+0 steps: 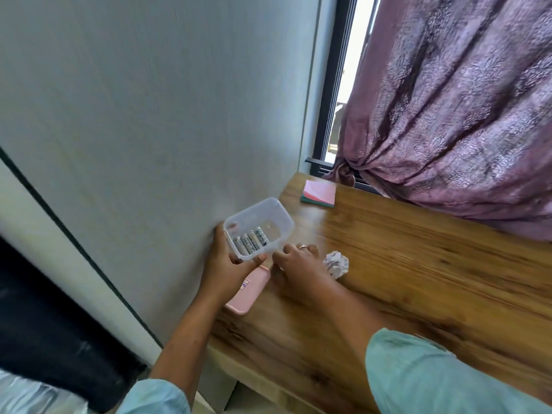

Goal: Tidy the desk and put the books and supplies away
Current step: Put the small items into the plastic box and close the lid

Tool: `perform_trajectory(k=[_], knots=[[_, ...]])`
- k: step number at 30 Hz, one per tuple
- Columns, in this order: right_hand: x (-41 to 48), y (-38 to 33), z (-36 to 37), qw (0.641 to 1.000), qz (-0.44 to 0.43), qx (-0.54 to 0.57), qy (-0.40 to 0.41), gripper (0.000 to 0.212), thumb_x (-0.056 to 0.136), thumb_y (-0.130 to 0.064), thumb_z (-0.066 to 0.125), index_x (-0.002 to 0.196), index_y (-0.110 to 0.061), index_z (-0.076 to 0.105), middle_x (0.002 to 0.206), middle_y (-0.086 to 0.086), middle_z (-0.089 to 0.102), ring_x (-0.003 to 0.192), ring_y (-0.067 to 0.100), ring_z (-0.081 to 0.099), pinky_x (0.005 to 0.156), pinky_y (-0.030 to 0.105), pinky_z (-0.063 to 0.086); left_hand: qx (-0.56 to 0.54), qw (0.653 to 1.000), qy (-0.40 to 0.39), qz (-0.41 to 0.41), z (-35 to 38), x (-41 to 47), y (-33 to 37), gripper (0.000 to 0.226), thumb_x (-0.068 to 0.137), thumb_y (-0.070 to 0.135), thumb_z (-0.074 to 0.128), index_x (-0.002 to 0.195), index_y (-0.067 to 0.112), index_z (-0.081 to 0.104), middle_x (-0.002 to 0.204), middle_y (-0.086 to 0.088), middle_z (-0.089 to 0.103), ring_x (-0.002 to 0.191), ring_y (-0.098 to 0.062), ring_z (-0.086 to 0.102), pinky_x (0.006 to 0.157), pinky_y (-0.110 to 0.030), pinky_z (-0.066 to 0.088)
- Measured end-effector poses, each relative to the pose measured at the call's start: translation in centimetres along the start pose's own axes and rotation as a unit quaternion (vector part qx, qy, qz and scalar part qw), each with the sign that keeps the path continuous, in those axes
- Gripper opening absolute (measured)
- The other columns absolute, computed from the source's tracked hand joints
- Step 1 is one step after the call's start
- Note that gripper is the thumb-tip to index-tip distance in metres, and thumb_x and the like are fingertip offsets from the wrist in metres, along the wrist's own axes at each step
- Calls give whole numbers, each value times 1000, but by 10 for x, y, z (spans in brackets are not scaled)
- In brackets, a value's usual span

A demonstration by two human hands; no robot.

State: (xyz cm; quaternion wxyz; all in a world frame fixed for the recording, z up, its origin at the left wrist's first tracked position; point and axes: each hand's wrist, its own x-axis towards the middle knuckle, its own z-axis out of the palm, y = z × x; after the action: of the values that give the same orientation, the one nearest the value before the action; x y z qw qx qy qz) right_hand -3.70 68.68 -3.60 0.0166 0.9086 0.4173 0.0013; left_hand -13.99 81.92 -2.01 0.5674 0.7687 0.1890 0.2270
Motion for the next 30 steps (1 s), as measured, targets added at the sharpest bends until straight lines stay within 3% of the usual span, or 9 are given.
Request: perform_trajectory(k=[5, 8, 10, 12, 14, 18, 21, 26, 30], knots=[[5, 27, -19, 978, 124, 158, 61, 34, 87, -20, 59, 121, -21, 54, 117, 6, 54, 107, 29, 54, 91, 35, 40, -1, 999, -32, 3, -1, 4, -5, 72, 71, 0, 79, 123, 25, 36, 113, 12, 55, 78, 17, 61, 65, -5, 48], [3, 41, -55, 895, 176, 344, 224, 35, 81, -6, 65, 115, -11, 58, 115, 11, 46, 100, 21, 50, 79, 18, 37, 0, 999, -28, -16, 1, 5, -8, 79, 62, 22, 86, 123, 31, 37, 120, 12, 56, 82, 9, 64, 75, -22, 55], [-1, 44, -79, 855, 155, 424, 255, 34, 80, -3, 67, 112, -12, 59, 113, 6, 42, 101, 19, 51, 80, 12, 39, 12, 999, -22, -21, 6, 6, -6, 79, 61, 28, 85, 123, 32, 37, 112, 23, 55, 82, 7, 64, 76, -23, 54], [-8, 43, -97, 854, 89, 465, 215, 32, 79, -5, 72, 108, -15, 61, 108, -4, 43, 104, 17, 53, 85, 12, 47, 34, 999, -39, -15, 14, 4, 2, 75, 69, 23, 84, 126, 32, 35, 105, 29, 52, 83, 6, 61, 69, -13, 50], [-17, 45, -103, 900, 19, 406, 160, 32, 77, -10, 76, 104, -19, 62, 107, -14, 46, 104, 14, 54, 89, 18, 50, 25, 997, -70, -13, 26, 0, 6, 72, 73, 21, 80, 126, 33, 34, 104, 26, 55, 85, 6, 61, 66, -11, 51], [-30, 57, -95, 993, -22, 91, 72, 34, 76, -18, 77, 105, -26, 63, 122, -4, 56, 112, 18, 49, 90, 29, 44, 32, 991, -125, -33, 51, -7, 8, 72, 73, 31, 80, 126, 38, 32, 105, 15, 62, 82, 3, 65, 66, -15, 53], [-37, 65, -90, 996, -52, -53, 42, 34, 78, -24, 75, 110, -29, 63, 122, -6, 59, 114, 20, 47, 87, 32, 43, 49, 984, -162, -47, 61, -11, 3, 76, 72, 35, 79, 128, 42, 28, 115, 10, 59, 89, -6, 64, 69, -22, 58], [-50, 66, -81, 992, -80, -93, -6, 34, 83, -12, 68, 111, -31, 65, 121, -8, 63, 107, 18, 51, 71, 29, 38, 69, 980, -185, -35, 69, -19, -4, 74, 72, 31, 80, 128, 40, 32, 122, 10, 55, 89, -9, 63, 71, -22, 58], [-57, 64, -70, 993, -67, -84, -41, 36, 84, -9, 66, 112, -32, 65, 119, -7, 64, 107, 18, 53, 74, 32, 49, 79, 977, -194, -30, 72, -25, -6, 75, 71, 32, 81, 127, 42, 32, 114, 14, 56, 91, -9, 64, 78, -32, 59]])
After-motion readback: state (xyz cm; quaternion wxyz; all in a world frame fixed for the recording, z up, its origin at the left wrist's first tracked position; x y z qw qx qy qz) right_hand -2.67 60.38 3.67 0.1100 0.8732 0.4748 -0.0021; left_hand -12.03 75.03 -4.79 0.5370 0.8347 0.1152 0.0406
